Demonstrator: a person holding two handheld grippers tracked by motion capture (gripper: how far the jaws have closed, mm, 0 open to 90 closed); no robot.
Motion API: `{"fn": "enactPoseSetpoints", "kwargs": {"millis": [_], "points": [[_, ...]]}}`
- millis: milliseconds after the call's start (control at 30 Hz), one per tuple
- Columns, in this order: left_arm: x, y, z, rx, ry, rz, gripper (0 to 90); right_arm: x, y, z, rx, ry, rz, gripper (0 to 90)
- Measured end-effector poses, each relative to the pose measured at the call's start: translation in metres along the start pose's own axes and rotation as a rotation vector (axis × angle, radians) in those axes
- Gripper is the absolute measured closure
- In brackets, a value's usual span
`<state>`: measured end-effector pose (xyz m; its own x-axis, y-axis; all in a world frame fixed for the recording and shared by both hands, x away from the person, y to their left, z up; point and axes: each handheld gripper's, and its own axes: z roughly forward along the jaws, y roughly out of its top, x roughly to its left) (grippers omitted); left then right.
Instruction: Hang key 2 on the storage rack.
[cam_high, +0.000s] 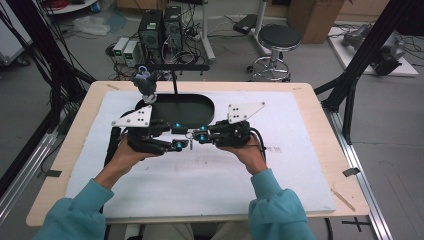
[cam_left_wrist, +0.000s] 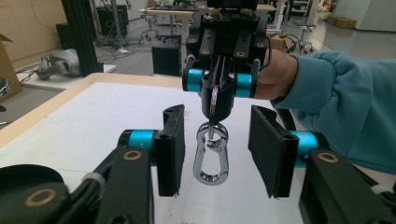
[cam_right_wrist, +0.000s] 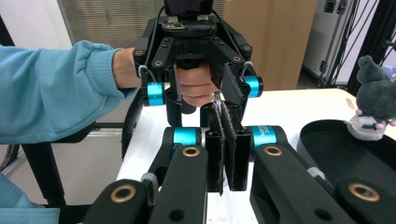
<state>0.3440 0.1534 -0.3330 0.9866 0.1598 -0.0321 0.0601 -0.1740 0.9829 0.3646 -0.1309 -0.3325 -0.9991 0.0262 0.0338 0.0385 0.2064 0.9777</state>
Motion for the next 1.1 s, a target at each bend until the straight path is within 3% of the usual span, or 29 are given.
{"fn": "enactPoseSetpoints", "kwargs": {"millis": [500, 1100], "points": [[-0.0010, 0.0013, -0.0022, -0.013, 0.000, 0.014, 76.8, 0.0007, 0.0001, 0.0023, 0.001, 0.004, 0.000, 88.6], [-0.0011, 0.0018, -0.0035, -0.018, -0.004, 0.018, 83.3, 0.0018, 0.0004, 0.0046, 0.000, 0.012, -0.005, 88.5]]}}
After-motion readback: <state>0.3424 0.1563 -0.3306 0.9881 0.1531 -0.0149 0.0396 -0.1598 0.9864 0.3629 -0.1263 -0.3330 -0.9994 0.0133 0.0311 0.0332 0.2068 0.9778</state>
